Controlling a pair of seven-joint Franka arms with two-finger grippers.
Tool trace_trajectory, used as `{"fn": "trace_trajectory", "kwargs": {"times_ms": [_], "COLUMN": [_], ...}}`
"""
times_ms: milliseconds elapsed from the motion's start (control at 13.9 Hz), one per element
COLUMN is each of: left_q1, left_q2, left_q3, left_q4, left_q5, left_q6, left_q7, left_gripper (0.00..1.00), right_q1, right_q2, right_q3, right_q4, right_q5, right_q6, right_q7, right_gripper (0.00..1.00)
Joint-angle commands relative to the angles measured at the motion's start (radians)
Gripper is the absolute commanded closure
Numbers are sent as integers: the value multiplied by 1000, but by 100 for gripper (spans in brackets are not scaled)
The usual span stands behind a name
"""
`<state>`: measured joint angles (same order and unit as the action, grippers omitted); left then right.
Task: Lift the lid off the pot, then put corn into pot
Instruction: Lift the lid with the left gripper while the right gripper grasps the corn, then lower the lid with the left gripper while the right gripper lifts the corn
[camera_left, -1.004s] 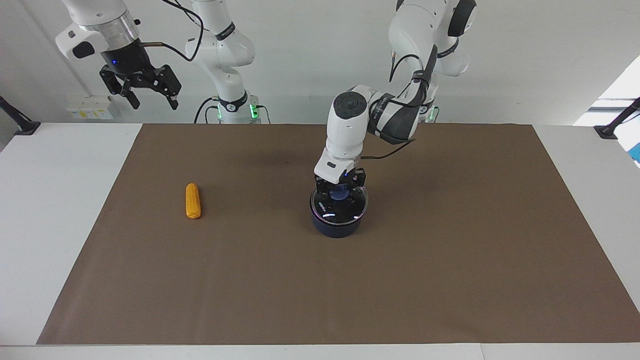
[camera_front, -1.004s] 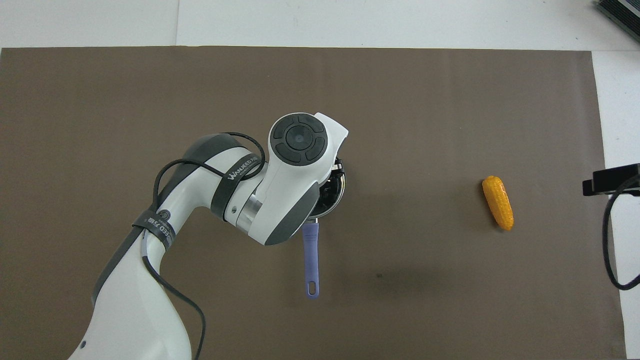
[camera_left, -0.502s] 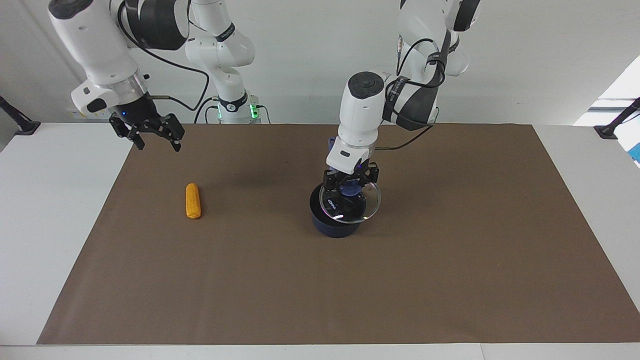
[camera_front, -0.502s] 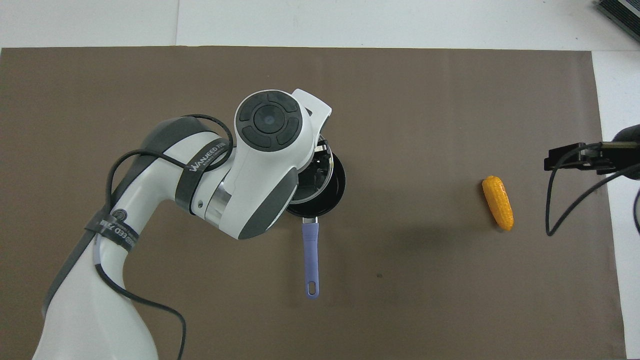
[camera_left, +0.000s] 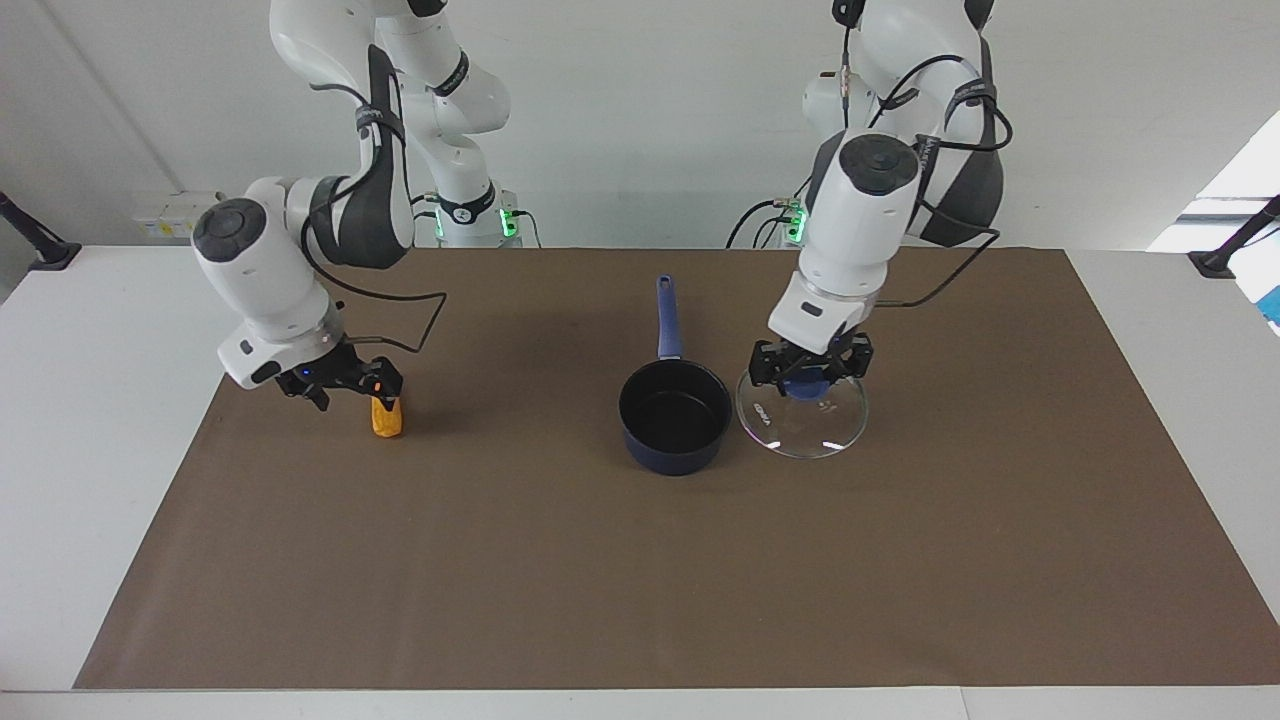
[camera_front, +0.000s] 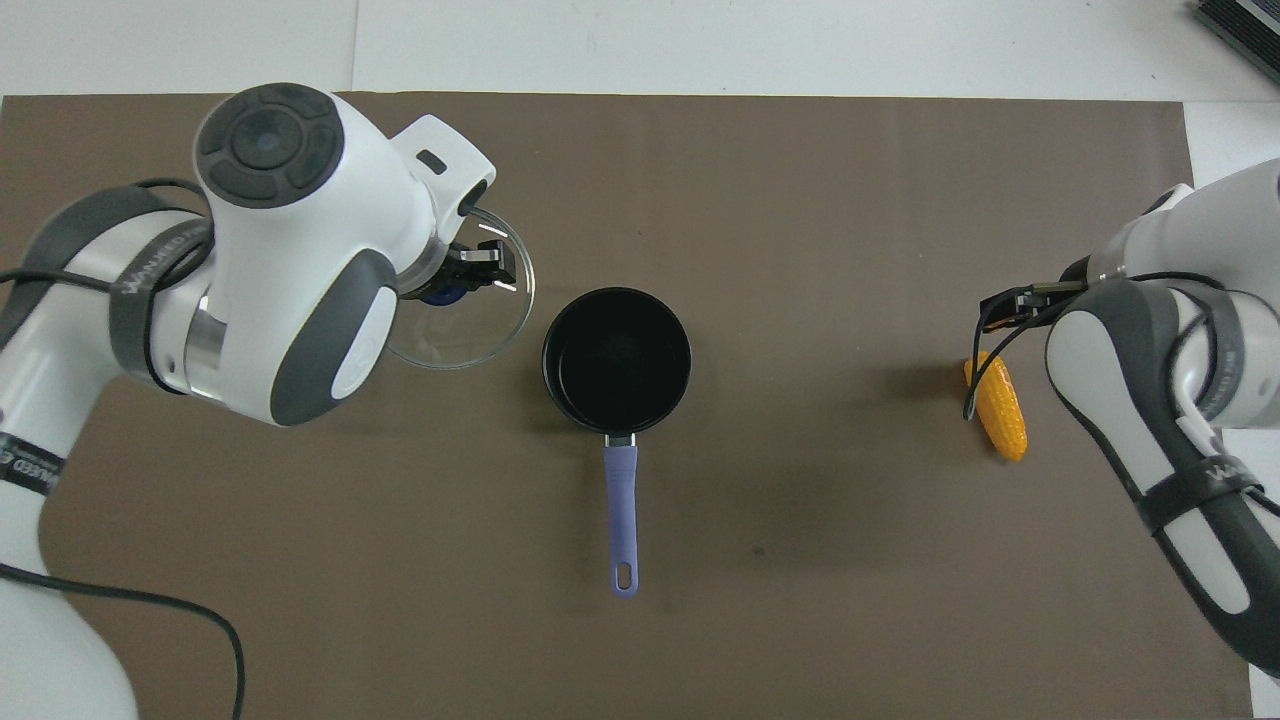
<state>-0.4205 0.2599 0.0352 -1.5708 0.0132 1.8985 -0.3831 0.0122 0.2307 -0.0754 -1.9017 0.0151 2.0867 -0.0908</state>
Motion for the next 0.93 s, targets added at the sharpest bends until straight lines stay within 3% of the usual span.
{"fn": "trace_trajectory", "kwargs": {"times_ms": [0,215,646,717,861], "left_q1": [77,178,344,364,396], "left_q2": [-94,-132,-160,-166,-215], "left_q3": [-11,-11,-11,-11,-11], "left_q4": [-103,-150,-213,-231,-338], "left_q5": [11,2,-64,-67,-84], "left_q6": [-4,-1,17,24,118], "left_q7": [134,292,550,576,633], "left_gripper": [100,100,100,100,100], "right_q1": [3,-31,-26,-25,-25], "right_q2": [-30,15,25,33,36], "right_q3": [5,5,3,5,3], "right_q4": [-129,-145,-195,-201,-211], "right_q5": [-7,-7,-9,-9,-9], "right_q6": [105,121,190,190,185], "right_q7": [-96,-234,-271,-273,-276], "right_gripper": [0,0,0,5,51]}}
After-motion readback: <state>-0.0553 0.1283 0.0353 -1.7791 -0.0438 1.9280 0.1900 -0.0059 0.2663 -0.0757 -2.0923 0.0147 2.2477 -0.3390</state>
